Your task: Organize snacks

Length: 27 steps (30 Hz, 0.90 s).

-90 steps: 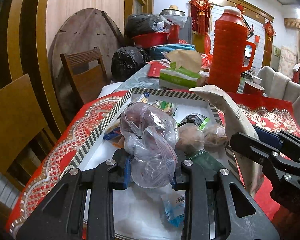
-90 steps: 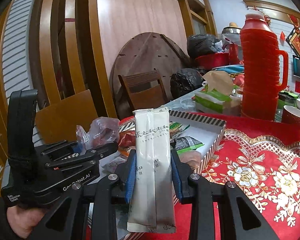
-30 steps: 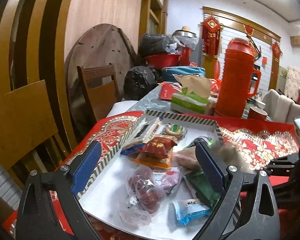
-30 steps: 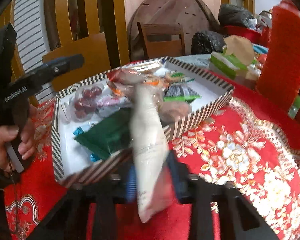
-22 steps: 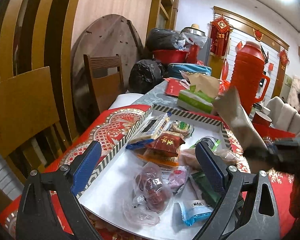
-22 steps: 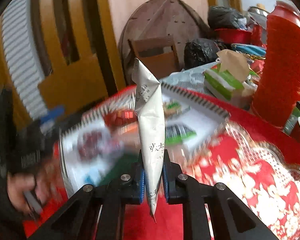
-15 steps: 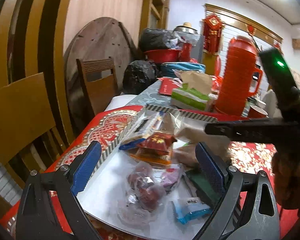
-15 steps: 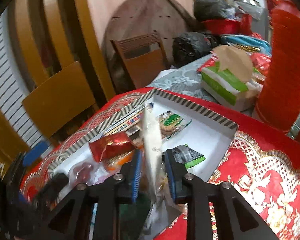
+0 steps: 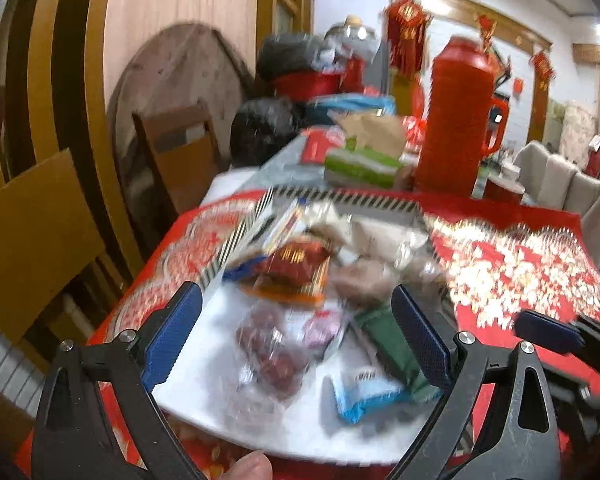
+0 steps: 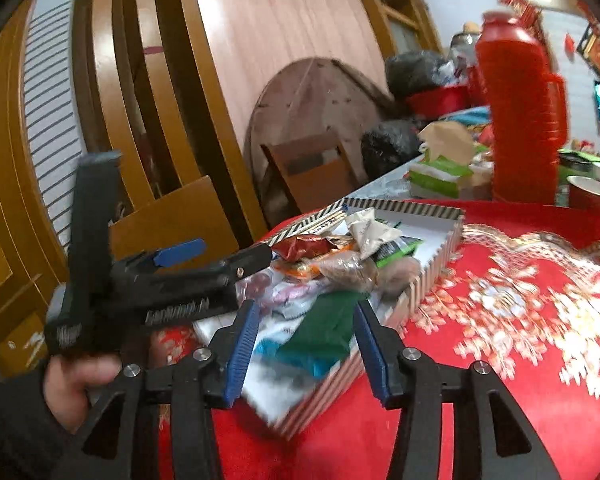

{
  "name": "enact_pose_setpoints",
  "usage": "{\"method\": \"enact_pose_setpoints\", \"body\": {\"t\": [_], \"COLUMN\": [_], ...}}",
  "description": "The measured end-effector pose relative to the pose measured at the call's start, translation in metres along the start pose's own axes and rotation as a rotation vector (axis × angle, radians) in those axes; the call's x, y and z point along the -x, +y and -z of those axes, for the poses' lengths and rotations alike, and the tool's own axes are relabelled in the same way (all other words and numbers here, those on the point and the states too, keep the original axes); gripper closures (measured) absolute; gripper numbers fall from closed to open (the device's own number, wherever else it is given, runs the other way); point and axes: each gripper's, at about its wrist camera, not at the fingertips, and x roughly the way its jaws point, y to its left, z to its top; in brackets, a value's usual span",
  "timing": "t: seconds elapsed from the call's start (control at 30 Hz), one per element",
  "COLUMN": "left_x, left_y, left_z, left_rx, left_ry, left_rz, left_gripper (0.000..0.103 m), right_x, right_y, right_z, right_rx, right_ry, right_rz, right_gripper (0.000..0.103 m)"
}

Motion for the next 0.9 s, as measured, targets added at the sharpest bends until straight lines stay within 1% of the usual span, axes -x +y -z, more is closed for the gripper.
{"method": "enact_pose_setpoints", "body": {"t": [0.03, 0.13, 0.2, 0.27, 0.37, 0.63, 0.8, 0.9], "left_x": [-0.001, 0.001, 0.004, 0.008, 0.015, 0.021, 0.025, 0.027], "left_y": [0.0, 0.001, 0.0, 0.0, -0.003, -0.005, -0.002, -0.003], "left_z": [0.0, 0.003, 0.005, 0.006, 0.007, 0.008, 0.007, 0.008], "left_rx": [-0.003, 0.012, 0.015, 0.013, 0.001, -0.022, -0.004, 0.002], "left_ry": [0.033, 0.079, 0.1, 0.102, 0.103, 0.11, 0.116, 0.095], "left_rz": [-0.014, -0.027, -0.052, -0.058, -0.072, -0.047, 0.009, -0.007], "left_gripper": [0.0, 0.001, 0.001, 0.001, 0.001, 0.001, 0.001, 0.001], "right_x": [0.004, 0.013, 0.015, 0.015, 0.014, 0.013, 0.014, 0.015], "right_y": [0.001, 0.008, 0.007, 0.005, 0.006, 0.007, 0.008, 0.009], "right_z": [0.004, 0.007, 0.007, 0.007, 0.006, 0.008, 0.007, 0.008], "right_rx": [0.004, 0.05, 0.05, 0.051, 0.059, 0.074, 0.075, 0.079], "right_ry": [-0.002, -0.025, -0.036, -0.036, -0.033, -0.032, -0.037, -0.041], "right_rz": [0.004, 0.05, 0.045, 0.062, 0.065, 0.075, 0.085, 0.089], "right_gripper": [0.053, 0.053, 0.053, 0.053, 0.053, 0.053, 0.053, 0.053]}}
